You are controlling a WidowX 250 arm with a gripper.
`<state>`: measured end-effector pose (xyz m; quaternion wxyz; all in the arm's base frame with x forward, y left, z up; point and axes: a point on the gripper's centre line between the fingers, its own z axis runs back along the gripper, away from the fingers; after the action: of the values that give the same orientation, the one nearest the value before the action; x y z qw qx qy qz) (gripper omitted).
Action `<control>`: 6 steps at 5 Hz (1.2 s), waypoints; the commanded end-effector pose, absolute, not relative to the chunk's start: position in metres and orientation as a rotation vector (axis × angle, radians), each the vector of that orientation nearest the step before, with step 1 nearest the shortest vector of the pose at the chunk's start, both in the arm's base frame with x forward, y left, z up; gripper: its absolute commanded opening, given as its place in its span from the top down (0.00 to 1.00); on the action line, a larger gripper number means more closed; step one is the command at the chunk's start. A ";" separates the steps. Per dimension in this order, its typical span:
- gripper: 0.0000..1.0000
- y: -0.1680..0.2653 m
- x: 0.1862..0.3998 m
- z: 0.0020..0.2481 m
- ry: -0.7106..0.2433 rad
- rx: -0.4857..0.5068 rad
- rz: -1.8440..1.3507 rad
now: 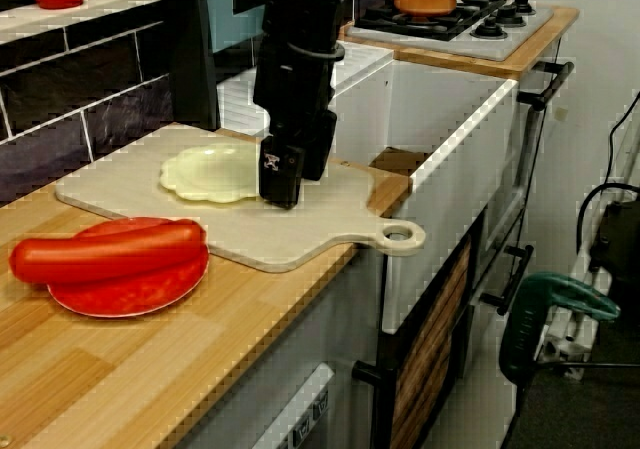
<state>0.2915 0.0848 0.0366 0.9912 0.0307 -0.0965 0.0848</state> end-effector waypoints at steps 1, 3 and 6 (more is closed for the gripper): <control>0.00 0.097 0.311 0.045 -0.232 0.067 0.201; 0.00 0.100 0.324 0.044 -0.214 0.065 0.237; 0.00 0.118 0.315 0.072 -0.191 0.019 0.260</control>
<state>0.3070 0.1055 0.0470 0.9894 -0.0017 -0.0545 0.1346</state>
